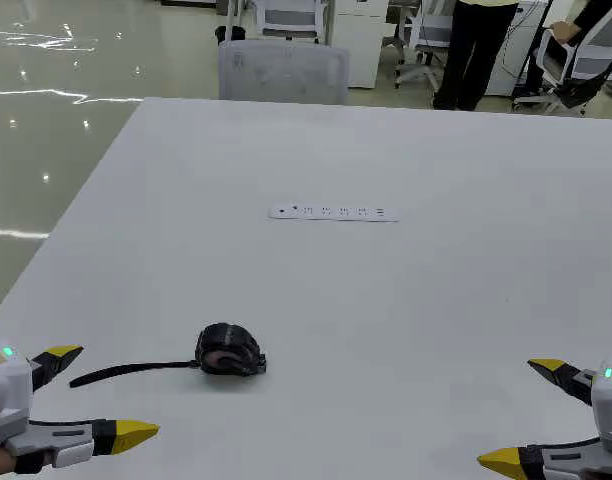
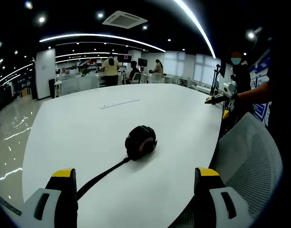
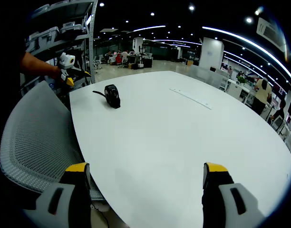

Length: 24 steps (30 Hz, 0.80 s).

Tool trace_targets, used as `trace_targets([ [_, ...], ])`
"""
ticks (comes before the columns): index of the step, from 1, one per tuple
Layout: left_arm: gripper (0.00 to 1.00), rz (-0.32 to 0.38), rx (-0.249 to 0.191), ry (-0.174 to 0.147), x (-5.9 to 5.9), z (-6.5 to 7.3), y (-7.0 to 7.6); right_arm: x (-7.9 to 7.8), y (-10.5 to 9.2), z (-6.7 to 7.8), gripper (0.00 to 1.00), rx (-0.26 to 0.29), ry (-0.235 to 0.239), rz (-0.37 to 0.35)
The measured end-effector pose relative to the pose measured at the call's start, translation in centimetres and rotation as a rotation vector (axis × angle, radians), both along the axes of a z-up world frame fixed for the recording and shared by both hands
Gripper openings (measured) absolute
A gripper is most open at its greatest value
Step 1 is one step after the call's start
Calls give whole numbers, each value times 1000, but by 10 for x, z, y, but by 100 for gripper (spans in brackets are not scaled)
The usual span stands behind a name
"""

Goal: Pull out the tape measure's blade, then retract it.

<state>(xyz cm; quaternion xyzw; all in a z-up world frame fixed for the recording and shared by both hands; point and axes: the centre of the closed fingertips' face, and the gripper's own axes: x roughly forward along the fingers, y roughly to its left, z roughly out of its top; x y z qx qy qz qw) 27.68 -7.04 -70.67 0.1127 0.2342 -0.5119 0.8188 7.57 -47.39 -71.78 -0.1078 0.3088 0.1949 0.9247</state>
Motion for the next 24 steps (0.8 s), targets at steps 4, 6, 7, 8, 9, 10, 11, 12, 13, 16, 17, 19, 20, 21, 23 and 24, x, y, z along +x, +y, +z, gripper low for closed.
trace_targets([
  [4,100,-9,2,6,-3,1,-1,-2,-1,2,100,-2,-2,-2],
  [6,100,-4,0,8,-3,2,0,-1,-3,4,100,-15,-9,-9],
  [7,100,-2,-3,10,-3,2,0,-1,-2,4,100,-13,-8,-8],
  [8,100,1,-4,11,-2,2,0,-2,-1,5,100,-10,-7,-6],
  [9,100,2,-3,10,-2,2,0,-2,-1,5,100,-11,-6,-5],
  [10,100,0,-2,9,-2,2,0,-2,-1,5,100,-13,-6,-4],
  [11,100,-1,-1,10,-3,2,0,-3,-1,5,100,-15,-6,0],
  [12,100,-3,0,10,-3,2,0,-3,-1,5,100,-15,-7,1],
  [13,100,-4,-1,10,-3,2,0,-3,-1,5,100,-16,-5,1],
  [16,100,-7,-2,10,-3,2,-1,-3,-1,4,100,-14,-1,0],
  [17,100,-9,-2,9,-3,3,-1,-3,-1,4,100,-15,-1,0],
  [19,100,-13,8,9,-2,2,0,-2,-1,4,100,-15,-1,0],
  [20,100,-16,18,6,-2,1,0,-1,0,4,100,-17,-1,-1],
  [21,100,-19,25,4,-1,0,1,0,0,4,100,-17,0,-1],
  [23,100,-25,27,12,-1,-1,1,2,1,5,100,-15,-3,-1],
  [24,100,-28,29,14,-1,-1,1,2,1,5,100,-15,-4,-1],
])
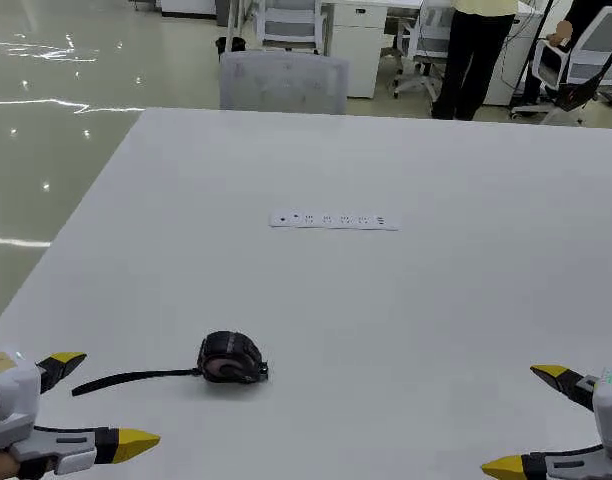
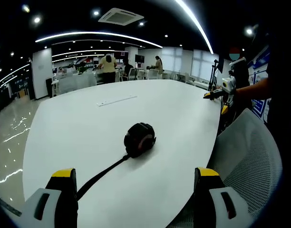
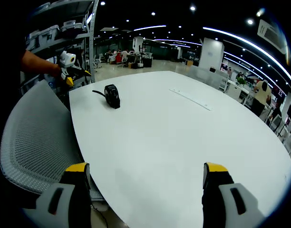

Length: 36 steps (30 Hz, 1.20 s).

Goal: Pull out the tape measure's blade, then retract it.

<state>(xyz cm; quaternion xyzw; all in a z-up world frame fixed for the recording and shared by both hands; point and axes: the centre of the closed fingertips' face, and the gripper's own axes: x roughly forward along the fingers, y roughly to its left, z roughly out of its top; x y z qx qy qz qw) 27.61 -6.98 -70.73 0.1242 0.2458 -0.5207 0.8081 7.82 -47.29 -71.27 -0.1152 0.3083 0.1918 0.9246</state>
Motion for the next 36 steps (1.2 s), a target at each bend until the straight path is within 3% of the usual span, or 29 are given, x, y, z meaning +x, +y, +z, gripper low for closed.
trace_targets([
  [11,99,-1,-2,-3,6,6,0,6,2,2,100,10,-6,10],
  [17,94,4,52,-17,15,0,1,11,-1,5,100,-20,-18,10],
  [22,99,-38,52,-27,18,4,-6,19,3,12,100,-36,-22,29],
  [23,100,-48,58,-24,18,4,-7,20,4,13,100,-31,-20,31],
  [26,100,-77,142,-29,23,-1,-9,26,8,16,100,-26,-21,36],
  [33,100,-188,167,-73,29,12,-35,37,17,19,100,-34,-24,75],
  [36,99,-239,219,-98,33,15,-42,43,21,22,100,-33,-26,89],
])
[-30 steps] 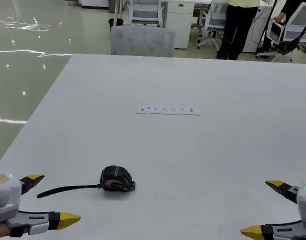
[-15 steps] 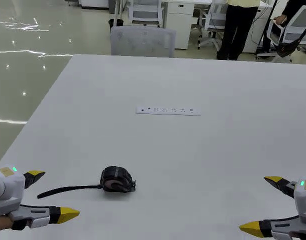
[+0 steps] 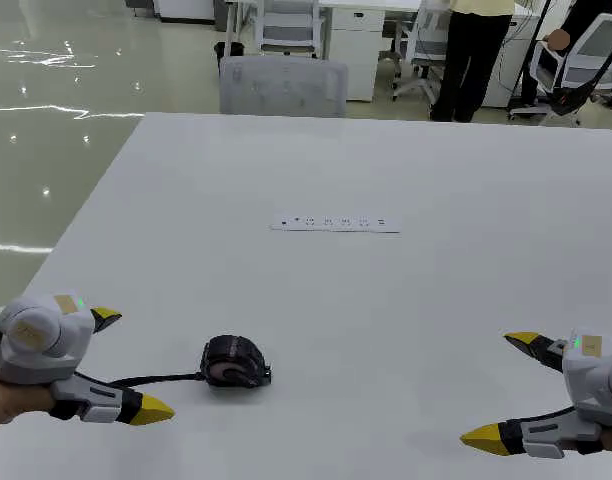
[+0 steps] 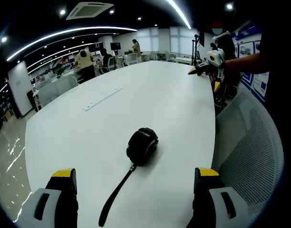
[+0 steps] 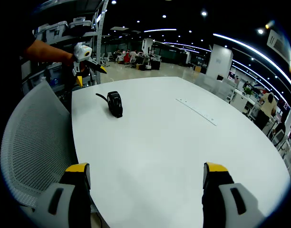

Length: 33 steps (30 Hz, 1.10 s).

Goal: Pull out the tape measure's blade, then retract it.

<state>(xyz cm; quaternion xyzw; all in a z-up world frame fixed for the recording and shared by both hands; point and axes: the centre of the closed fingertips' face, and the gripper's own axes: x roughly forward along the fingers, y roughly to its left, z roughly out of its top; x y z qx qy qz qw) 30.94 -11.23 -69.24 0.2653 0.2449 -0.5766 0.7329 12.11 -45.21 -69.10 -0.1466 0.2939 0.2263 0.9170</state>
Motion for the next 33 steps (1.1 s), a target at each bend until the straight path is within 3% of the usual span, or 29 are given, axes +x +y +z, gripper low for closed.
trace_targets([
  [3,99,-41,69,27,1,-9,-4,6,4,2,100,-11,-7,33],
  [6,99,-79,109,23,3,-14,-9,12,10,10,100,-13,-45,79],
  [13,98,-192,192,-9,0,-19,-29,21,28,17,100,10,-56,178],
  [18,98,-260,232,-19,-2,-19,-45,30,33,18,100,-4,-50,201],
  [23,97,-299,234,-23,-3,-16,-61,38,35,21,100,-9,-49,213],
  [27,93,-349,273,-46,-6,-16,-67,42,38,20,100,1,-38,217],
  [33,87,-404,322,-37,-7,-22,-70,53,48,19,100,5,-34,236],
])
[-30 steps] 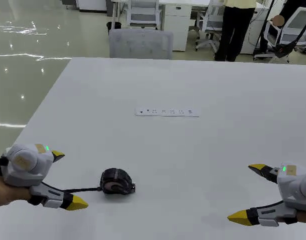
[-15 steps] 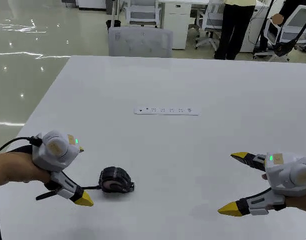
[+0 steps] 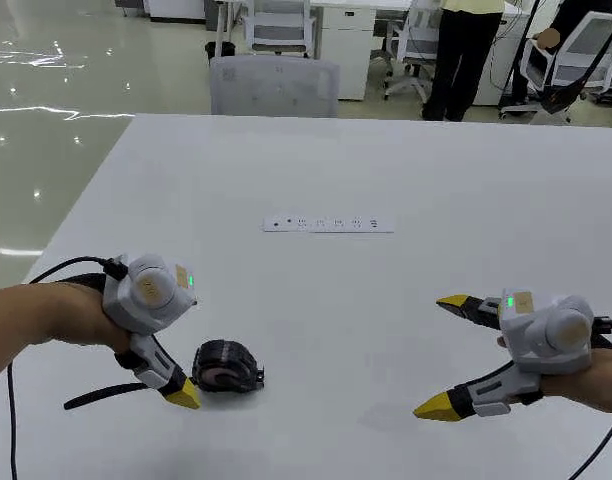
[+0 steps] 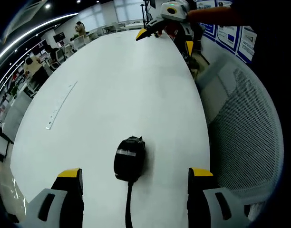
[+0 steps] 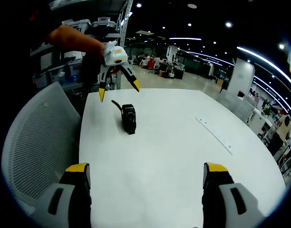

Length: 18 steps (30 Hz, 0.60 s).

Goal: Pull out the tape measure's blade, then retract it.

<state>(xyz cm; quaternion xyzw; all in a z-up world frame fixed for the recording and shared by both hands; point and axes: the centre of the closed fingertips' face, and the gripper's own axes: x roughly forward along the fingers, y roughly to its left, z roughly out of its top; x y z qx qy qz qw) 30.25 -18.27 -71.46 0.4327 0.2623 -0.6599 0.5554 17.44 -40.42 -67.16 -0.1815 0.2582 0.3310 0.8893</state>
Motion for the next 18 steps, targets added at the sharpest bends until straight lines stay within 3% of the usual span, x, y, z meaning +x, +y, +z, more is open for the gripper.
trace_targets([
  [10,80,-31,39,-4,8,-20,-11,14,14,-12,98,1,22,22],
  [13,79,-20,67,-52,21,-29,-12,19,18,-15,95,15,40,29],
  [18,77,-39,79,-28,17,-42,-17,31,31,-22,95,17,59,59],
])
